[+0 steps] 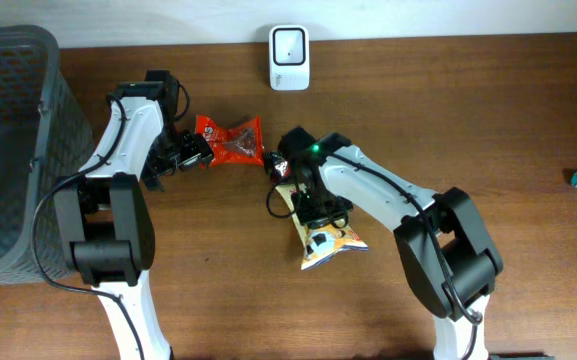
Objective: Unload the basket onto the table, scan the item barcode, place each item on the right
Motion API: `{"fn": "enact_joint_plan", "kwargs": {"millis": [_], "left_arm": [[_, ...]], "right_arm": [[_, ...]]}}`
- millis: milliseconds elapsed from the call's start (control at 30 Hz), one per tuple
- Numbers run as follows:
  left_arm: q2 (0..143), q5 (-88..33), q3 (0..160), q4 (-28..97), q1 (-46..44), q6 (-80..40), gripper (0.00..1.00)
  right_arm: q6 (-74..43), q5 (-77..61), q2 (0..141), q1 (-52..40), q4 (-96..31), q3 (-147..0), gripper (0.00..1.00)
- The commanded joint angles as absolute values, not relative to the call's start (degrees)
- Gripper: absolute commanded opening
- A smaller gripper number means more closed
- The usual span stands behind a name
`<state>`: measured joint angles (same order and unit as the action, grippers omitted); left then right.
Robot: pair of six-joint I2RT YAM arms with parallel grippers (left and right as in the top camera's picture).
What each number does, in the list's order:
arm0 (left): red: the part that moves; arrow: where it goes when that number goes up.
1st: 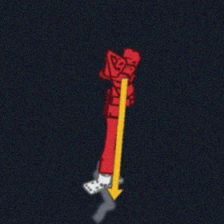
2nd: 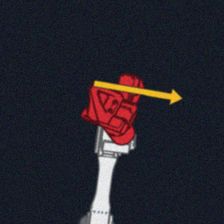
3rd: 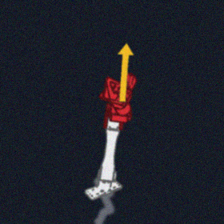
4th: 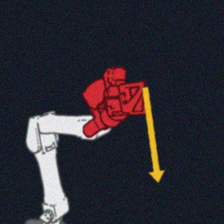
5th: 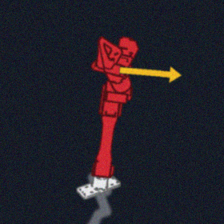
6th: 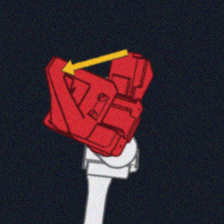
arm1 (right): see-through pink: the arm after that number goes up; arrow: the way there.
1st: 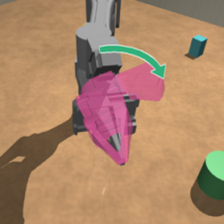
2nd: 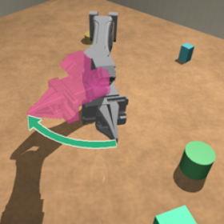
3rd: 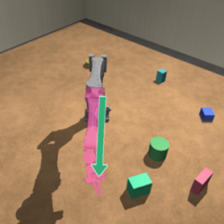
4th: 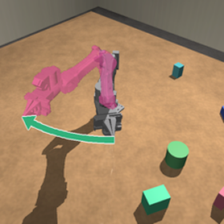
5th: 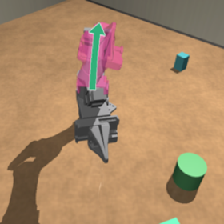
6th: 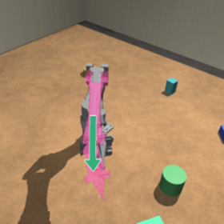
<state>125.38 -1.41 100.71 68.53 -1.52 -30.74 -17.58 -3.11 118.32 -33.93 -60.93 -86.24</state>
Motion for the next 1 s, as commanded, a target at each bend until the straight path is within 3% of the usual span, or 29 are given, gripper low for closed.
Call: {"fn": "enact_joint_plan", "kwargs": {"millis": [0, 267, 567, 700, 967], "left_arm": [[125.69, -0.62, 100.31, 68.58, -1.32, -31.27, 0.99], [125.69, -0.62, 100.31, 68.58, -1.32, -31.27, 0.99], [125.69, -0.62, 100.31, 68.55, -1.32, -31.27, 0.99], [125.69, -0.62, 100.31, 68.58, -1.32, -31.27, 0.99], [125.69, -0.62, 100.31, 68.55, -1.32, -31.27, 0.99]], "right_arm": [[-17.21, -3.79, 118.65, -34.37, -61.98, -92.27, 0.17], [-17.26, -2.70, 118.65, -34.00, -61.52, -95.57, 0.04], [-19.64, -4.10, 118.65, -28.36, -58.28, -97.21, 0.04], [-19.62, -8.47, 118.65, -26.39, -51.62, -97.21, 0.04], [-19.66, -6.98, 118.67, -26.22, -25.34, -97.21, 0.04]]}}
